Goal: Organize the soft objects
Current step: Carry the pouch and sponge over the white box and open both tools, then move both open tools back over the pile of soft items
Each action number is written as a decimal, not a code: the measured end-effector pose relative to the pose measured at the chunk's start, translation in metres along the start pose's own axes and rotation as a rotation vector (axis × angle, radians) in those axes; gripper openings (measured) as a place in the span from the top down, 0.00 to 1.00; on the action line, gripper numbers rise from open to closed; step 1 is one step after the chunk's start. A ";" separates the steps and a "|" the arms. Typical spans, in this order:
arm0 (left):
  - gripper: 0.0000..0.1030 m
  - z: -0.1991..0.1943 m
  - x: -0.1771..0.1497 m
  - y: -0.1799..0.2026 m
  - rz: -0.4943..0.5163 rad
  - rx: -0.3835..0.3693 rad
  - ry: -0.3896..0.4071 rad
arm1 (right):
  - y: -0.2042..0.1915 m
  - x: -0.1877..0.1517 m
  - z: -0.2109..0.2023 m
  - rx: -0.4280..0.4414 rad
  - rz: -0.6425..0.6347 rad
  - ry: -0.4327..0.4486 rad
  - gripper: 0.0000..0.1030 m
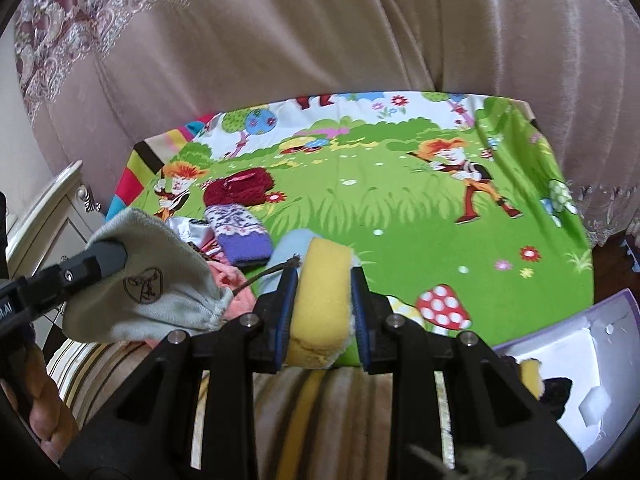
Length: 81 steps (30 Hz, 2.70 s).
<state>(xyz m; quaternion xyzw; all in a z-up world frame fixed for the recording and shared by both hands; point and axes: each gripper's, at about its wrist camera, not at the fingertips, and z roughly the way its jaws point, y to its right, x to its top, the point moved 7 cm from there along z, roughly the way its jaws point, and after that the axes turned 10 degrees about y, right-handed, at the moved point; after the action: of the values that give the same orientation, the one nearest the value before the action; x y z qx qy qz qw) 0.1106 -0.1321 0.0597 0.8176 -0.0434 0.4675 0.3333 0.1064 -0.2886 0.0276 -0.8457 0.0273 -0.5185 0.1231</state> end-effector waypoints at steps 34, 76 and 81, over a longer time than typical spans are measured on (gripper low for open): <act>0.97 0.126 -0.101 0.261 0.209 -0.419 -0.351 | 0.270 -0.032 -0.161 -0.473 0.267 0.128 0.69; 0.40 0.123 -0.080 0.194 0.427 -0.083 -0.144 | 0.235 -0.024 -0.147 -0.422 0.196 0.093 0.47; 0.40 0.109 -0.074 0.166 0.412 -0.052 -0.136 | 0.213 -0.022 -0.134 -0.379 0.171 0.078 0.45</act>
<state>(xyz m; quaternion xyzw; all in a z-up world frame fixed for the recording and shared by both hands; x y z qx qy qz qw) 0.0858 -0.3427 0.0476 0.8121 -0.2438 0.4684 0.2482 -0.0044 -0.5155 0.0163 -0.8276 0.2008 -0.5241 0.0044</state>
